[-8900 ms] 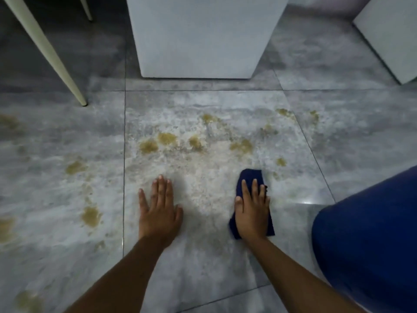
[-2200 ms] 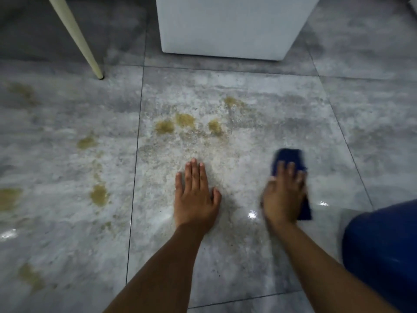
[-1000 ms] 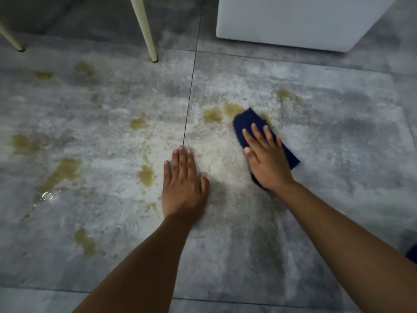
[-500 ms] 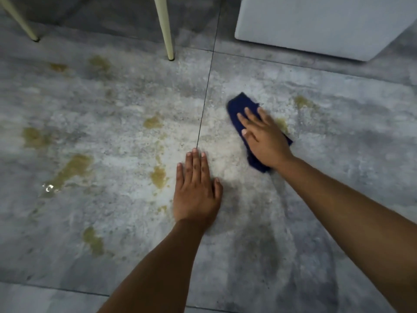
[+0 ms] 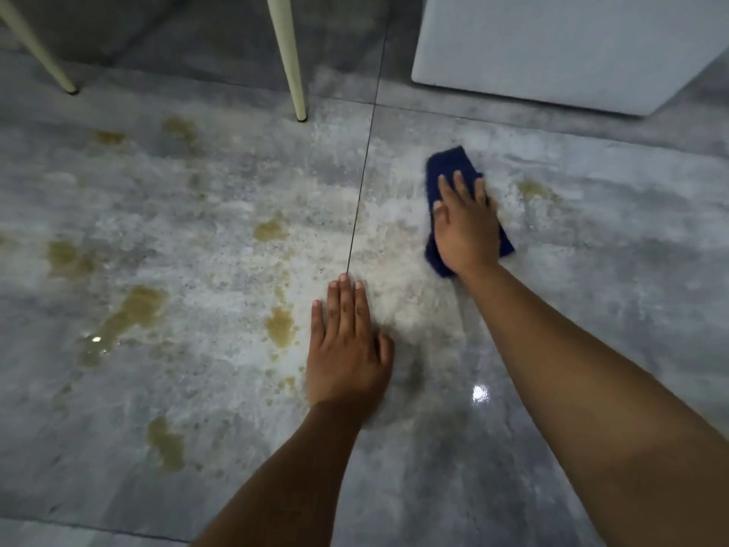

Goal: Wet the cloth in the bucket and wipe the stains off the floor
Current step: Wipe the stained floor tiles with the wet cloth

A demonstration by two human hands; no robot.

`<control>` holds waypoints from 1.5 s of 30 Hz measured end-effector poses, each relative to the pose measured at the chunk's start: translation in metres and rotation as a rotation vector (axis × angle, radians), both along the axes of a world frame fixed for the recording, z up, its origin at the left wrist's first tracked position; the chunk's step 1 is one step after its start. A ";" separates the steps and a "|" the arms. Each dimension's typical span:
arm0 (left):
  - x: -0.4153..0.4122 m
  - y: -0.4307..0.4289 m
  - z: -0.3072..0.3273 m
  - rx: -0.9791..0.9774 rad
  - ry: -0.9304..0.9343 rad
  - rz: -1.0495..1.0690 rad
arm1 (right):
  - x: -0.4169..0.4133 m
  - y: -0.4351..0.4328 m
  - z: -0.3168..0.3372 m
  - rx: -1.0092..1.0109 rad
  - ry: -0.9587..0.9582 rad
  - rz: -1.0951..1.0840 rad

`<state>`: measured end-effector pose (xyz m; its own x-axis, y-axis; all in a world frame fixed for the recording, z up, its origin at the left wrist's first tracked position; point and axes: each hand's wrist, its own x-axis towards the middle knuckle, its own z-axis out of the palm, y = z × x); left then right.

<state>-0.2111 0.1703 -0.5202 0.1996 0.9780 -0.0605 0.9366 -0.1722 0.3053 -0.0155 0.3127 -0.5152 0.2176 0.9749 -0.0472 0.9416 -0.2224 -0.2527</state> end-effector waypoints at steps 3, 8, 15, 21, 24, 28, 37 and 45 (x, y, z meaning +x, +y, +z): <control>0.001 0.000 0.000 -0.011 0.025 0.004 | -0.004 -0.040 0.001 0.008 -0.004 -0.319; 0.004 0.004 0.006 -0.041 0.094 0.008 | -0.031 -0.059 0.005 -0.009 0.022 -0.199; 0.039 0.055 0.020 -0.018 0.045 -0.018 | 0.052 -0.102 0.006 -0.012 0.018 -0.535; 0.057 0.076 0.006 -0.036 0.117 -0.019 | -0.010 -0.127 0.001 -0.011 0.007 -0.220; 0.057 0.075 0.005 -0.024 0.116 -0.018 | 0.007 -0.069 0.001 -0.026 0.004 0.001; 0.057 0.076 0.003 -0.026 0.079 -0.019 | 0.077 -0.032 0.000 0.028 -0.028 -0.242; 0.058 0.076 0.005 -0.038 0.067 -0.007 | 0.017 -0.034 0.001 -0.009 -0.002 -0.280; 0.057 0.077 0.004 -0.036 0.049 -0.008 | 0.120 -0.018 0.004 0.033 0.030 -0.571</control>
